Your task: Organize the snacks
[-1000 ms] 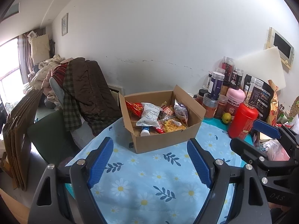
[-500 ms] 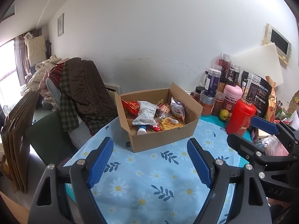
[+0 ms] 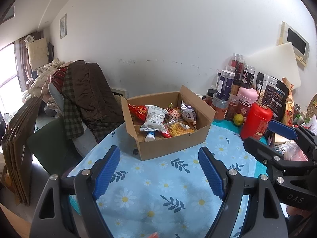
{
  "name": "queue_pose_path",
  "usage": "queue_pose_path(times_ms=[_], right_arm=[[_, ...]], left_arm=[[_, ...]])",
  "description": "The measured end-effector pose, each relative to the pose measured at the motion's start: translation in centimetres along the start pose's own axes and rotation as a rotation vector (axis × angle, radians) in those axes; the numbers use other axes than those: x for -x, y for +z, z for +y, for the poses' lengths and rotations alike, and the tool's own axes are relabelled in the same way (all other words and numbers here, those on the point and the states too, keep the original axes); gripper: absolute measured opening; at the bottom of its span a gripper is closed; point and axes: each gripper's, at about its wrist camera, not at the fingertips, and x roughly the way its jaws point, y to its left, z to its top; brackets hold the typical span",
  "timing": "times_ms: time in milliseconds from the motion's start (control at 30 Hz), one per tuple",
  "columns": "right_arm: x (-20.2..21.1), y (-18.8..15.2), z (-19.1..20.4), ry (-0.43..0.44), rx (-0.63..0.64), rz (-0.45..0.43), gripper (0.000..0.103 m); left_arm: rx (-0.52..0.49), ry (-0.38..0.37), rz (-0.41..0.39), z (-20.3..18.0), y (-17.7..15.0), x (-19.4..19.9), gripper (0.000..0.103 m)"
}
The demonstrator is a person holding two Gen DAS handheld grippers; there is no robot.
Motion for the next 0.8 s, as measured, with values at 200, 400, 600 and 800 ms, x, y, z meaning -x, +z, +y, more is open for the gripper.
queue_pose_path(times_ms=[200,400,600,800], right_arm=[[-0.03,-0.03,0.19,-0.005,0.0,0.005,0.08],[-0.22,-0.04,0.16,-0.007,0.001,0.01,0.08],[-0.42,-0.07,0.04,-0.013,-0.004,0.014,0.08],[-0.62,-0.17,0.15,-0.015,-0.004,0.023,0.08]], left_arm=[[-0.008,0.007,0.017,-0.09,-0.03,-0.28,0.081],[-0.021,0.045,0.025,-0.24,0.09,-0.52,0.081],[-0.034,0.058,0.028,-0.38,0.12,-0.62,0.081],[-0.039,0.05,0.036,-0.47,0.23,-0.89,0.081]])
